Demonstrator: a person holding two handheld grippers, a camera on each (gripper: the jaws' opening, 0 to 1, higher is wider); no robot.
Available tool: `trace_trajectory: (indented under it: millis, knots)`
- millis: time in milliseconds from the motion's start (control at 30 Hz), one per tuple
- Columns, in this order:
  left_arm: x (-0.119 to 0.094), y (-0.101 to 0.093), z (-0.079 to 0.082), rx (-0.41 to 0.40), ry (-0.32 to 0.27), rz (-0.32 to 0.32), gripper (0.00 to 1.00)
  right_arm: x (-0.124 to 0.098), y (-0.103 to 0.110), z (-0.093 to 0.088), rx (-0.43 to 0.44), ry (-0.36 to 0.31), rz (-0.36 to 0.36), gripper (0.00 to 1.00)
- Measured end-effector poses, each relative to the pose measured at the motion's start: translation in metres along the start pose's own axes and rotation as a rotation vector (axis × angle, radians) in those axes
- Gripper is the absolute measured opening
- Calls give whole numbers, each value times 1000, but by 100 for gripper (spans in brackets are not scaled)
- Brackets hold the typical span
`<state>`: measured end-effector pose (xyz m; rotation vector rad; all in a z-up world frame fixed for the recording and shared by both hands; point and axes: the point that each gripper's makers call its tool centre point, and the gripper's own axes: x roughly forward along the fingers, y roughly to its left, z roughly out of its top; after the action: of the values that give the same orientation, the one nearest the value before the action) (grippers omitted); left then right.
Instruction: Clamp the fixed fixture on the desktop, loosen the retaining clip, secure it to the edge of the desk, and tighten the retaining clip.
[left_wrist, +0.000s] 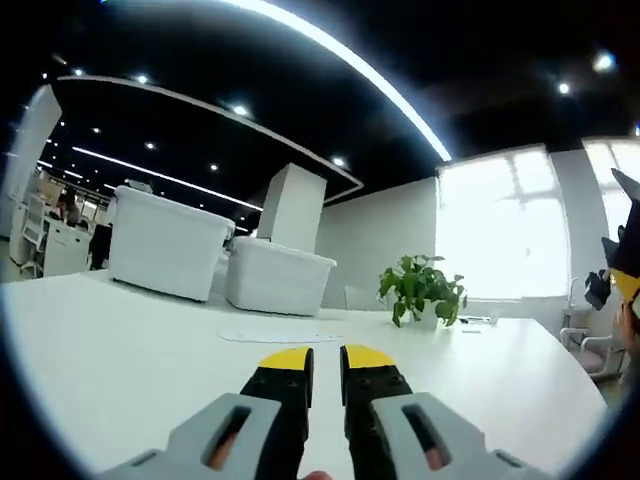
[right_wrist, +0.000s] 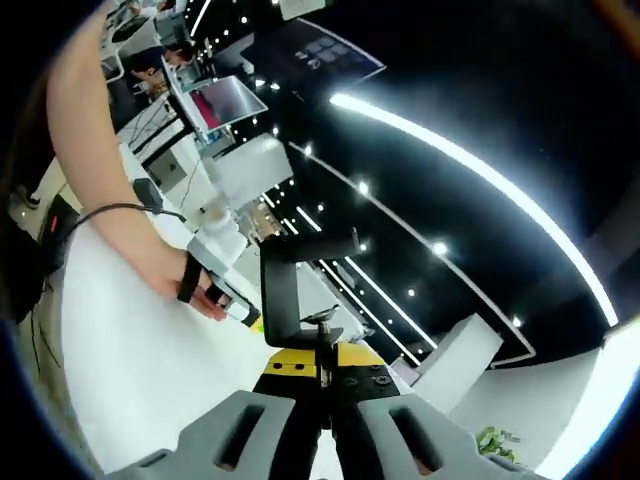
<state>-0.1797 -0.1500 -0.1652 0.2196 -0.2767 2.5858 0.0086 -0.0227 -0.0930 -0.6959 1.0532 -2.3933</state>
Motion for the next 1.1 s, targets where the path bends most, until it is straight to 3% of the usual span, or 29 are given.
trace_trajectory:
  millis: [67,233,533,767,1100]
  knots:
    - [-11,-3,1,50,16,-12,11,-6,3,4,29,-10,7,0]
    - [-35,-6,3,67,26,-1,11,-26,12,17,36,-42,9,0]
    - [-43,-15,2,98,36,-11,11,-55,19,28,55,-49,-8,0]
    - [-47,-16,-1,102,57,-17,11,-63,20,33,106,-45,-6,0]
    - [-55,-14,6,83,24,-11,11,-53,43,18,186,-29,40,0]
